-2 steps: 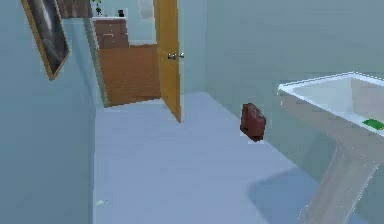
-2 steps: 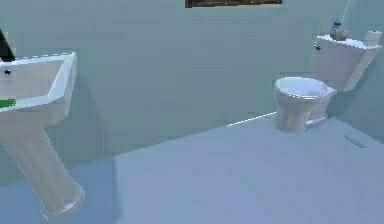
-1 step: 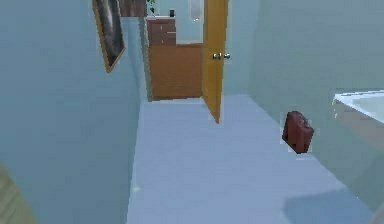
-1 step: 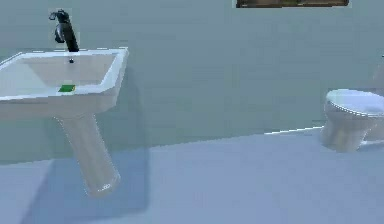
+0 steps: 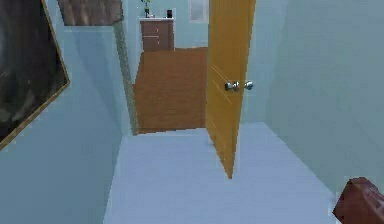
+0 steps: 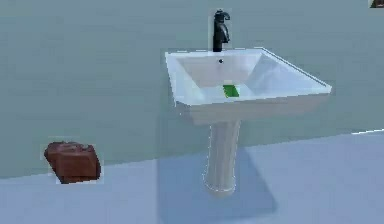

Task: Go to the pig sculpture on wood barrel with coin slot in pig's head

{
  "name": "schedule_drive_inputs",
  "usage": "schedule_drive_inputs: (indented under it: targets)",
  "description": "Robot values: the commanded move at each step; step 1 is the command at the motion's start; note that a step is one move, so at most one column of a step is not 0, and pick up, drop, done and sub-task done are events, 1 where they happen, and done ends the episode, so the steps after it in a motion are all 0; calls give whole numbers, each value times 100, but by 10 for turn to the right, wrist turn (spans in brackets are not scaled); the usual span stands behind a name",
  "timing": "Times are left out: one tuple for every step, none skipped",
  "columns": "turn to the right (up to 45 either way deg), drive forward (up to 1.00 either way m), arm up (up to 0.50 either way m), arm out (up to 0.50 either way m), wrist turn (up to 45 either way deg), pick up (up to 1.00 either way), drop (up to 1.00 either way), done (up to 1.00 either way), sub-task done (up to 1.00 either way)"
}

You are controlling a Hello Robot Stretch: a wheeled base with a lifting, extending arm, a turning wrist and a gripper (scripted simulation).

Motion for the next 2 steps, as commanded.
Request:
schedule_drive_inputs:
  targets:
    - [0,100,0,0,0,0,0,0,0]
    - [0,100,0,0,0,0,0,0,0]
